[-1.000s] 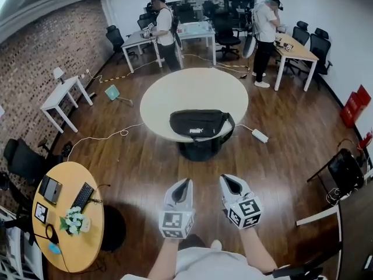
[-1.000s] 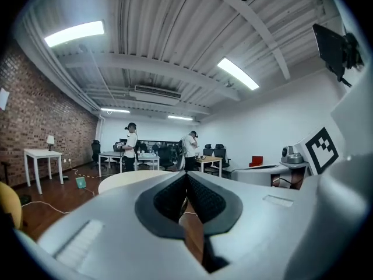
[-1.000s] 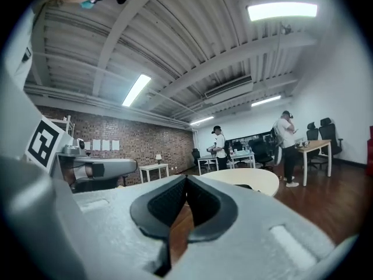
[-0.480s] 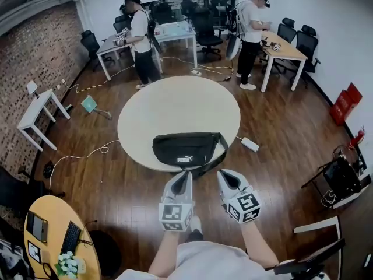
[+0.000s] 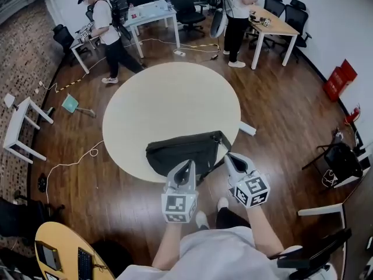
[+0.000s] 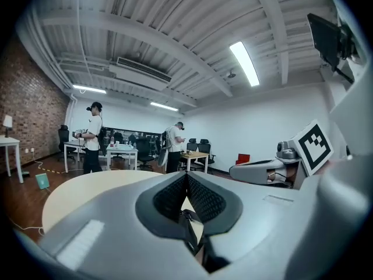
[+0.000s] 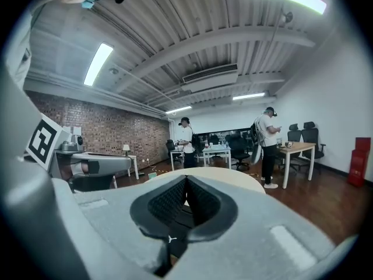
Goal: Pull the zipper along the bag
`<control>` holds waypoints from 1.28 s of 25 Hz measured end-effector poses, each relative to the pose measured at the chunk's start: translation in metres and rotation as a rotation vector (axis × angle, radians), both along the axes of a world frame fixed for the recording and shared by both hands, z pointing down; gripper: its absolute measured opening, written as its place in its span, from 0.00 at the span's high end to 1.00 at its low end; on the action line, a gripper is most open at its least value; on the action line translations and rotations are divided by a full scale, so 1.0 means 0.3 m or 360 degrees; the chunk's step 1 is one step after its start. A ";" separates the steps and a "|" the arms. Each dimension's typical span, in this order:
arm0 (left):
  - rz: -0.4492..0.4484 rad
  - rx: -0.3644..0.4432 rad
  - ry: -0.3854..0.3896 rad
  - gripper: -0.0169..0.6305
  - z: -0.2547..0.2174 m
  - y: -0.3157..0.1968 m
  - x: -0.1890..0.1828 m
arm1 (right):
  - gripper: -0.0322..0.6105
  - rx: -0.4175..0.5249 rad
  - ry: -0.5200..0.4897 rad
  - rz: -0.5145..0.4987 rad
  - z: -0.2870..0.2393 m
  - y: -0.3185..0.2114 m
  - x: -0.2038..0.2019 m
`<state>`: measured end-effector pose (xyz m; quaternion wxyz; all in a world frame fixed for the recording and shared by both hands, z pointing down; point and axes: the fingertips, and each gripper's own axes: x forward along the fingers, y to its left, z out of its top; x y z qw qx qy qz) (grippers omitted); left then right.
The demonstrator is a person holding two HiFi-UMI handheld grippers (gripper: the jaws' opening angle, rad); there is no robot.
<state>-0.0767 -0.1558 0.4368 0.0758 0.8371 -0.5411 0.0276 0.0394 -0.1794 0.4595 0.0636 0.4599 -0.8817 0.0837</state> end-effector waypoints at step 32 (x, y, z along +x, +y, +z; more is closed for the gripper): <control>0.0182 -0.1138 -0.0257 0.95 0.817 -0.595 0.462 | 0.96 -0.1318 0.0925 -0.1071 1.105 -0.760 0.051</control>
